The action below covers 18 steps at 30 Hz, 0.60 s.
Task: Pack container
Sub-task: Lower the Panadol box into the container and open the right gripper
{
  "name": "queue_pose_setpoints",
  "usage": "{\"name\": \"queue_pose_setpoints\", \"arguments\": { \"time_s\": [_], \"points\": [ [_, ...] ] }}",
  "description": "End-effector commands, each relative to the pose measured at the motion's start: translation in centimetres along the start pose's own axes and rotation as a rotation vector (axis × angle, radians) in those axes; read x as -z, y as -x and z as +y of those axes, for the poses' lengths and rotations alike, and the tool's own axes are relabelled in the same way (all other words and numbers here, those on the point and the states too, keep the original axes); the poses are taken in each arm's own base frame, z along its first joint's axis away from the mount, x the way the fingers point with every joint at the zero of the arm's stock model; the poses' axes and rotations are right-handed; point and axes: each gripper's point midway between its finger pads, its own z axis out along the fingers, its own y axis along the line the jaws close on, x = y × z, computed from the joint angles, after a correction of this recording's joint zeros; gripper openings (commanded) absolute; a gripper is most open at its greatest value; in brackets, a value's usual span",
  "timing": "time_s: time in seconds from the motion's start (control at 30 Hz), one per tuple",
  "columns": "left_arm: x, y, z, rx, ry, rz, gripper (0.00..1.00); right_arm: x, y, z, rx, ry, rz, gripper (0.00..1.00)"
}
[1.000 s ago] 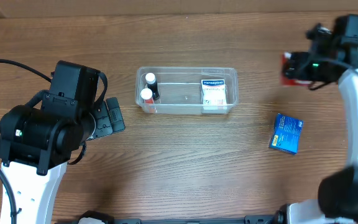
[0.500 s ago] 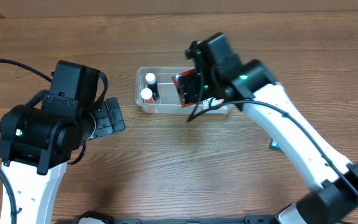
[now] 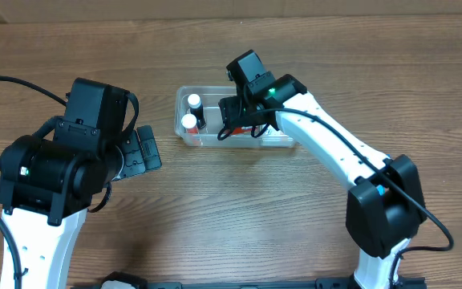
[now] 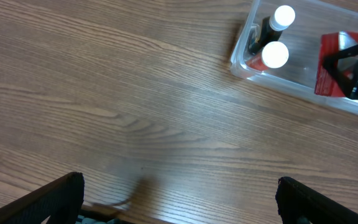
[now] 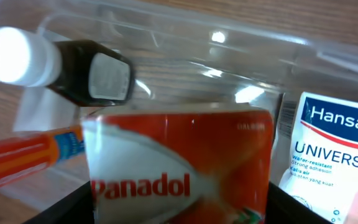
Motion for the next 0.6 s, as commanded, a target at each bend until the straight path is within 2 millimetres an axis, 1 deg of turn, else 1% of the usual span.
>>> {"name": "queue_pose_setpoints", "arguments": {
  "time_s": [0.0, 0.13, 0.27, 0.47, 0.57],
  "points": [
    [-0.2, 0.2, 0.3, 0.009, 0.019, -0.004, 1.00, -1.3, 0.0, -0.9, -0.020, -0.039, 0.011, 0.73],
    [-0.2, 0.2, 0.3, 0.009, 0.019, -0.004, 1.00, -2.1, 0.0, -1.4, -0.029, -0.049, 0.021, 0.73],
    [-0.2, 0.2, 0.3, 0.009, 0.019, -0.004, 1.00, -2.1, 0.3, -2.0, -0.040, -0.053, 0.016, 0.73],
    [-0.2, 0.2, 0.3, 0.008, 0.019, -0.004, 1.00, -2.0, 1.4, -3.5, -0.073, -0.057, -0.014, 0.74],
    [-0.2, 0.2, 0.3, 0.009, 0.019, -0.004, 1.00, -2.0, 1.7, -3.9, -0.081, -0.058, -0.022, 0.74]
  ]
}}
